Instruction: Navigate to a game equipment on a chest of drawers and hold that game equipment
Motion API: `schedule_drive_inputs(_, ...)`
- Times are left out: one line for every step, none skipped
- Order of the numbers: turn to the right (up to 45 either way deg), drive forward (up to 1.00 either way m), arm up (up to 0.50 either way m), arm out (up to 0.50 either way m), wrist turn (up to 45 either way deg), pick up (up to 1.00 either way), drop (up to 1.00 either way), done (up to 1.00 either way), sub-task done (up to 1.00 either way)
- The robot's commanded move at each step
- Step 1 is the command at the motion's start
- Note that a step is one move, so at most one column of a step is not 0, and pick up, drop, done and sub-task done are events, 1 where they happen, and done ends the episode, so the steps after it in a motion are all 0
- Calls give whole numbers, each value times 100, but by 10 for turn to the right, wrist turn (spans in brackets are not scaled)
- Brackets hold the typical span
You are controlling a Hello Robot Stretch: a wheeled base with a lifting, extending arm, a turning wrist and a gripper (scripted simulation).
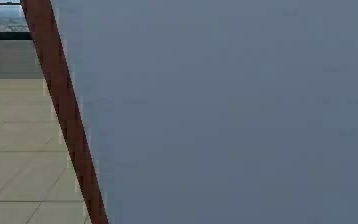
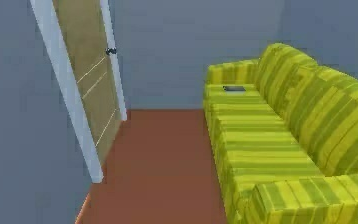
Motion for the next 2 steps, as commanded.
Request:
schedule_drive_inputs(-450, 0, 0, 0, 0, 0, 0, 0, 0)
schedule_drive_inputs(-450, 0, 0, 0, 0, 0, 0, 0, 0)
